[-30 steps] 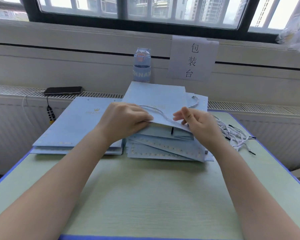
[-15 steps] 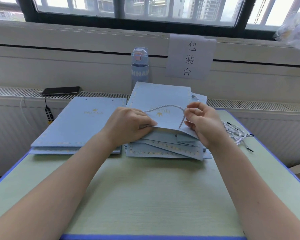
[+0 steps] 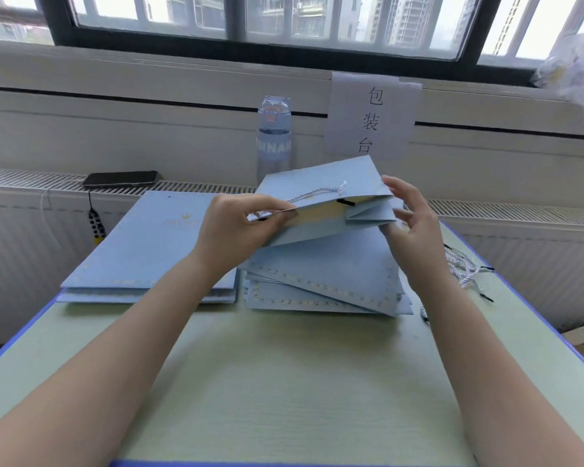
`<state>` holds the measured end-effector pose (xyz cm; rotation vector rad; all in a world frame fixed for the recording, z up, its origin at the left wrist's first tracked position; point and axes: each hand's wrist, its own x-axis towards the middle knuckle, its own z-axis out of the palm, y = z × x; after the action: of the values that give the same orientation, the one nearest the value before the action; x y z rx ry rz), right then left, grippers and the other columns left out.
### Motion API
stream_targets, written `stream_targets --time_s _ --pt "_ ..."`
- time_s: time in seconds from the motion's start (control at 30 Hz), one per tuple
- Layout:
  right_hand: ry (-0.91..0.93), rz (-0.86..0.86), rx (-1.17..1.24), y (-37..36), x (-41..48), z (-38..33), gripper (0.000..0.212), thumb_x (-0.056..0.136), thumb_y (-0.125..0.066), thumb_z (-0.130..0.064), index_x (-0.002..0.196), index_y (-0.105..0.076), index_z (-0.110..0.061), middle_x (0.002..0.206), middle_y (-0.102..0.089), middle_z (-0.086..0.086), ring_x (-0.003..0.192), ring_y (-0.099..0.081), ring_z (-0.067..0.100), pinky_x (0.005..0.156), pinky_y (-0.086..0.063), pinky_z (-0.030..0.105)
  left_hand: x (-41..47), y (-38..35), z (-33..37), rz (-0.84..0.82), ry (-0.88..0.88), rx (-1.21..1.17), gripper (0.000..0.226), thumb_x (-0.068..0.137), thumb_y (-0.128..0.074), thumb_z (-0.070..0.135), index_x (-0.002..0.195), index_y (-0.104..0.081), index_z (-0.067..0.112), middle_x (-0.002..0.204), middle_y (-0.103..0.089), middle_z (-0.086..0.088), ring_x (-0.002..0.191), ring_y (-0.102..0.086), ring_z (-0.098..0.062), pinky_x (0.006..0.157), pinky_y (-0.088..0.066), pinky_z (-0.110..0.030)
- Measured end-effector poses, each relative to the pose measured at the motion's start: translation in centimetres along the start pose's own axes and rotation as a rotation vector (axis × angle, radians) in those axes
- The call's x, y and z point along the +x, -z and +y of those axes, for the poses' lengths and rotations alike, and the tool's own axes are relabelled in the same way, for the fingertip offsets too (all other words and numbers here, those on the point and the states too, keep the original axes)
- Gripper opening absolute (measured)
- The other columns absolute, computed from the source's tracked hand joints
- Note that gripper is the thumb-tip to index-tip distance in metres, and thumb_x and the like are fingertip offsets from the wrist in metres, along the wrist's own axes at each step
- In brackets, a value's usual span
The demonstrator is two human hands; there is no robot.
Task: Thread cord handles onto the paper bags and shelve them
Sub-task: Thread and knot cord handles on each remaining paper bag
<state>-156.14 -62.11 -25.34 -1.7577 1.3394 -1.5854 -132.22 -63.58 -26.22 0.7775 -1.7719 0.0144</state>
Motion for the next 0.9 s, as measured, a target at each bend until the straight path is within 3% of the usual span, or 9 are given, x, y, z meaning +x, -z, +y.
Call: stream_targets --time_s 0.13,0.27,0.33,0.37,0.5,0.63,0.73,0.83,0.9 --pt "0.065 -0.054 0.042 -0.7 -0.3 -0.5 0.058 0.091 -0.059 -0.012 0.136 -0.036 -0.042 0.143 -0.039 -0.009 0.117 -0.053 0.013 0.074 -0.044 0.003 -0.1 -0.1 0.5 0.023 0.143 -0.076 0.015 0.081 -0.071 0.023 0.089 -0.076 0.013 0.082 -0.07 0.012 0.074 -0.064 0.01 0.075 -0.052 -0.016" --pt "0.045 -0.151 0.185 -1.3 -0.8 -1.0 0.088 0.076 -0.069 -0.055 0.145 -0.014 -0.044 0.144 -0.036 -0.013 0.12 -0.054 0.009 0.094 -0.051 0.038 0.1 -0.2 1.4 0.089 0.153 -0.135 0.013 0.082 -0.07 0.027 0.089 -0.075 0.017 0.083 -0.07 0.012 0.073 -0.066 0.003 0.071 -0.054 -0.021" --pt "-0.004 -0.22 0.314 -1.8 -0.9 -0.8 0.113 0.063 -0.074 -0.062 0.15 -0.01 -0.029 0.143 -0.041 -0.007 0.117 -0.057 0.009 0.092 -0.053 0.039 0.0 -0.5 1.6 0.097 0.07 -0.112 0.018 0.084 -0.067 0.027 0.089 -0.076 0.012 0.087 -0.072 0.007 0.076 -0.067 -0.002 0.071 -0.056 -0.028" --pt "-0.014 -0.242 0.387 -2.0 -1.0 -1.0 0.108 0.066 -0.075 -0.056 0.148 -0.017 -0.019 0.138 -0.046 -0.004 0.115 -0.058 0.01 0.09 -0.054 0.036 -0.1 -0.8 1.7 0.088 0.025 -0.092 0.02 0.085 -0.067 0.027 0.089 -0.076 0.01 0.088 -0.073 0.005 0.078 -0.068 -0.004 0.07 -0.056 -0.029" --pt "-0.011 -0.24 0.412 -3.1 -2.0 -2.0 0.028 0.092 -0.054 -0.004 0.119 -0.049 -0.009 0.107 -0.064 -0.007 0.101 -0.064 0.006 0.083 -0.054 0.025 -1.2 -2.5 1.7 0.047 -0.047 -0.06 0.024 0.083 -0.069 0.03 0.092 -0.076 0.009 0.093 -0.074 0.0 0.088 -0.07 -0.008 0.073 -0.058 -0.03" --pt "0.135 -0.014 0.13 -3.8 -2.5 -1.6 0.009 0.094 -0.047 -0.011 0.101 -0.054 -0.013 0.082 -0.066 -0.002 0.076 -0.065 0.013 0.067 -0.054 0.031 -1.6 -3.2 1.9 -0.012 -0.091 -0.066 0.028 0.082 -0.068 0.027 0.101 -0.074 0.007 0.102 -0.071 -0.001 0.094 -0.068 -0.007 0.083 -0.056 -0.028" --pt "0.407 0.249 -0.114 -4.0 -2.6 -1.4 0.009 0.09 -0.049 -0.007 0.082 -0.048 -0.011 0.056 -0.039 -0.019 0.048 -0.044 -0.001 0.048 -0.03 0.008 -1.3 -3.2 2.2 -0.073 -0.124 -0.034 0.034 0.085 -0.063 0.027 0.112 -0.069 0.008 0.113 -0.064 0.004 0.101 -0.065 -0.007 0.088 -0.053 -0.022" --pt "0.556 0.475 -0.227 -3.5 -2.3 -1.7 0.018 0.088 -0.05 0.0 0.07 -0.048 -0.003 0.055 -0.023 -0.018 0.051 -0.027 0.01 0.048 -0.024 0.002 -1.3 -3.1 1.9 -0.022 -0.144 0.044 0.044 0.087 -0.063 0.03 0.124 -0.061 0.006 0.124 -0.058 0.001 0.107 -0.064 -0.015 0.088 -0.055 -0.031" --pt "0.591 0.539 -0.302 -2.9 -1.7 -1.5 0.016 0.085 -0.047 0.0 0.073 -0.055 0.007 0.054 -0.026 -0.011 0.057 -0.019 0.009 0.049 -0.023 0.008 -1.1 -2.8 1.6 0.05 -0.131 0.031 0.052 0.089 -0.063 0.03 0.134 -0.049 0.008 0.135 -0.052 -0.001 0.119 -0.057 -0.017 0.093 -0.052 -0.035"
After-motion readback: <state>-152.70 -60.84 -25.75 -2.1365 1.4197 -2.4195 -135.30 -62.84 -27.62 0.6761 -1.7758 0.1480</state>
